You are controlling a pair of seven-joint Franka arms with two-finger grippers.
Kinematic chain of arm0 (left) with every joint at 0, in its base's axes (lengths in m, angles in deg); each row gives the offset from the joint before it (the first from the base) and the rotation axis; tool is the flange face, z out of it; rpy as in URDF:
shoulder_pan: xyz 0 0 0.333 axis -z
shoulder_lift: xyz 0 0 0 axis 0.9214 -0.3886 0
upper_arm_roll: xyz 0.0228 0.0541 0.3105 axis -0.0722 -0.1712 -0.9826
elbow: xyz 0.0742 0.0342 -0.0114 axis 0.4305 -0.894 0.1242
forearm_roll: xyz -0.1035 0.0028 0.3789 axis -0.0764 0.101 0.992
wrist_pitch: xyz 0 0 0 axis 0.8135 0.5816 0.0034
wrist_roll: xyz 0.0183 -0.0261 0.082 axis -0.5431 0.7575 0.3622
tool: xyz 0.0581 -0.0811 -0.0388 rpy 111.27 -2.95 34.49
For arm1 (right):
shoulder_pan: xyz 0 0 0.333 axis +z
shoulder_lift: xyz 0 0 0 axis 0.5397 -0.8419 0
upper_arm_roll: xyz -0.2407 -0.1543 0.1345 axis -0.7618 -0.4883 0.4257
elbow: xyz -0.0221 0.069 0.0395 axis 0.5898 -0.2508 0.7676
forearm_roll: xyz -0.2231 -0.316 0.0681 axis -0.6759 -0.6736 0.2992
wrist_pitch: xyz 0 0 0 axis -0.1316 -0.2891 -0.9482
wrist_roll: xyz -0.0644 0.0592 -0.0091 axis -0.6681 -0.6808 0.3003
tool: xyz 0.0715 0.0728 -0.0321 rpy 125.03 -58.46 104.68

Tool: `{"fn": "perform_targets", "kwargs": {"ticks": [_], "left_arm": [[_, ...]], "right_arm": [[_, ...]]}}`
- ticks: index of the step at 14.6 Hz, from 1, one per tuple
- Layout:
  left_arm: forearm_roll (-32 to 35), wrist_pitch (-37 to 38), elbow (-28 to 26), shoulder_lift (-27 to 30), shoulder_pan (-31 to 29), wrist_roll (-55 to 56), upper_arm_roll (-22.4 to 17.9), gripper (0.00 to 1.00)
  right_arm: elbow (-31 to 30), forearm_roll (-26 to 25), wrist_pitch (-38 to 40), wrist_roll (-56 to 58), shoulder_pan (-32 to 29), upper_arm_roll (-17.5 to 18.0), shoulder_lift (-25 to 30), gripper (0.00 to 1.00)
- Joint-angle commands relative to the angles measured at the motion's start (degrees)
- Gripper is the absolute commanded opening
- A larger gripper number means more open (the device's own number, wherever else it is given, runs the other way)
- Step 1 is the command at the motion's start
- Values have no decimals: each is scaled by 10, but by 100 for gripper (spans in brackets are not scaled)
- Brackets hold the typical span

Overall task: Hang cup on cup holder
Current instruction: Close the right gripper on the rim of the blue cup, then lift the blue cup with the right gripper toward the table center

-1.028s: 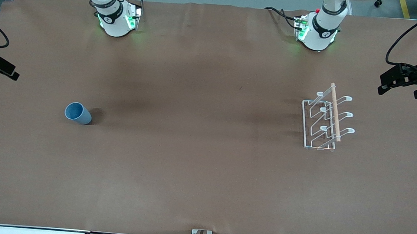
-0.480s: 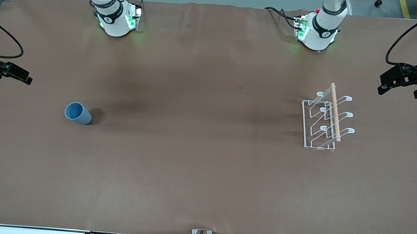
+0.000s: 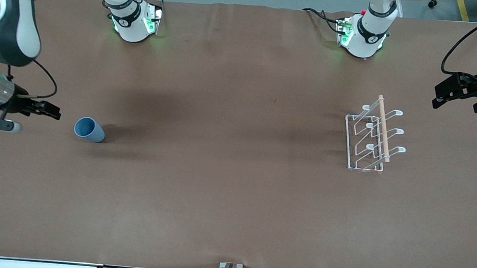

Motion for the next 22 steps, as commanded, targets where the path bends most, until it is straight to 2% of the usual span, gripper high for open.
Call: {"fn": "perform_targets", "kwargs": {"ticks": [1,7,11,13,16,18,21,22], "left_arm": [[5,0,-1,4,-2,2,3,100],[5,0,-1,4,-2,3,3,100],[5,1,-1,4,-2,3,3,100],[5,1,-1,5,-2,2,3,100],[5,1,-1,7,-2,2,3,100],[5,1,0,7,-2,2,3,100],[5,1,-1,7,-2,2,3,100],[5,2,-1,7,-2,2,3,100]], "right_arm": [[-73,-7,-91,31,-13,2,-3,100],[-161,-7,-249,34,-17,2,-50,100],[-160,-7,-265,33,-17,2,-78,99],[-162,-7,-275,33,-17,2,-85,94],[-165,-7,-271,34,-16,2,-87,78],[-165,-7,-271,34,-16,2,-88,61],[-164,-7,-269,33,-15,2,-94,47],[-164,-7,-267,32,-15,2,-94,38]]}}
